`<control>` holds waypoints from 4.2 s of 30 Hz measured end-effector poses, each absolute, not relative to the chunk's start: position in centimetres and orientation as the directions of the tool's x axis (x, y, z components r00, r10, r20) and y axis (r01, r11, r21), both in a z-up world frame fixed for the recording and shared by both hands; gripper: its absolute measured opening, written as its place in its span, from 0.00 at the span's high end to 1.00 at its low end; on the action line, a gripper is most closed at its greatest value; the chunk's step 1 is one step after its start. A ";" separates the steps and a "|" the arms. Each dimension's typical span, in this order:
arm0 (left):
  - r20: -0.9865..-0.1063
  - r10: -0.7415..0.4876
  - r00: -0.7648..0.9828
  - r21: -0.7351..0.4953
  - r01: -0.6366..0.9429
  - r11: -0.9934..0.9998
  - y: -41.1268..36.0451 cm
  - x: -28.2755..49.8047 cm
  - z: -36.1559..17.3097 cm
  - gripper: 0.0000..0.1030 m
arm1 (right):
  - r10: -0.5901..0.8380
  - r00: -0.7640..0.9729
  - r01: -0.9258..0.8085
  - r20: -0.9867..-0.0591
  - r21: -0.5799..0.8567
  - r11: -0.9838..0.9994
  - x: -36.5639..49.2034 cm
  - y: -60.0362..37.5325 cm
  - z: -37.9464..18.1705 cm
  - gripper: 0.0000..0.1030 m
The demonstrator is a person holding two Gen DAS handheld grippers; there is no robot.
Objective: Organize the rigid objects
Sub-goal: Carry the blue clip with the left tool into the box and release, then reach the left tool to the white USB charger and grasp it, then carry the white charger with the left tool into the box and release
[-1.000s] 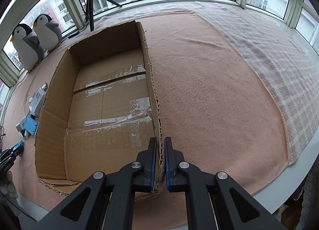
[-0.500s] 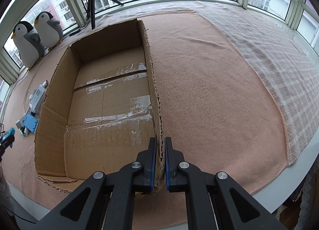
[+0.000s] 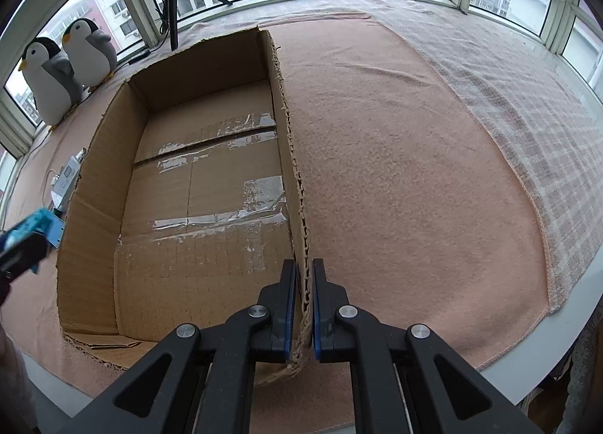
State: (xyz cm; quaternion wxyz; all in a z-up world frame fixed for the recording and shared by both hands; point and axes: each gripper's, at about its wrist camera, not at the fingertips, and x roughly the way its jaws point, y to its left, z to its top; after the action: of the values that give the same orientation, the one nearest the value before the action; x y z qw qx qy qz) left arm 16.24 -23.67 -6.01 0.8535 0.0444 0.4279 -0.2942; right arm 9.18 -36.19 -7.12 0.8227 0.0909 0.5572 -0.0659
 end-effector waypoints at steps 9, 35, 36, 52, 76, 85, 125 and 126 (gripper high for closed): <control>-0.783 -0.453 0.427 -0.158 0.568 0.808 -27.0 16.0 -8.0 0.81 | -0.008 0.372 0.208 -0.928 0.075 0.975 9.2 -36.0 -7.2 0.93; -0.779 -0.382 0.498 -0.125 0.474 0.872 -21.0 15.8 -5.2 0.42 | -0.016 0.364 0.204 -0.931 0.063 0.977 9.3 -35.9 -7.4 0.93; -0.778 -0.371 0.507 -0.118 0.463 0.879 -20.3 15.8 -5.1 0.42 | -0.015 0.364 0.204 -0.931 0.064 0.977 9.3 -35.9 -7.4 0.92; -0.785 -0.205 0.584 -0.065 0.252 0.965 -7.8 16.5 -4.5 0.42 | -0.030 0.350 0.209 -0.936 0.046 0.977 9.6 -35.6 -7.4 0.91; -0.921 -0.155 0.357 -0.175 -0.024 0.984 1.5 24.0 -11.5 0.40 | -0.037 0.347 0.210 -0.937 0.039 0.977 9.7 -35.7 -7.6 0.90; -0.919 -0.200 0.340 -0.222 -0.026 0.975 1.9 24.2 -11.9 0.47 | -0.039 0.347 0.210 -0.937 0.037 0.977 9.7 -35.5 -7.5 0.90; -0.797 -0.476 0.371 -0.324 0.402 0.856 -21.1 19.9 -3.5 0.49 | -0.043 0.347 0.214 -0.937 0.034 0.976 9.8 -35.7 -7.6 0.90; -0.799 -0.477 0.367 -0.319 0.414 0.853 -21.9 19.6 -3.7 0.49 | -0.043 0.347 0.214 -0.937 0.034 0.976 9.8 -35.6 -7.6 0.90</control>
State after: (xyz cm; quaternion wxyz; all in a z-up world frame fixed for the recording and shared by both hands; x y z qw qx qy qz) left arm 19.58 -21.90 -3.65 0.8261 -0.0320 0.4939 -0.2694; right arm 9.79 -35.63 -7.60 0.8173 0.0755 0.5658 -0.0786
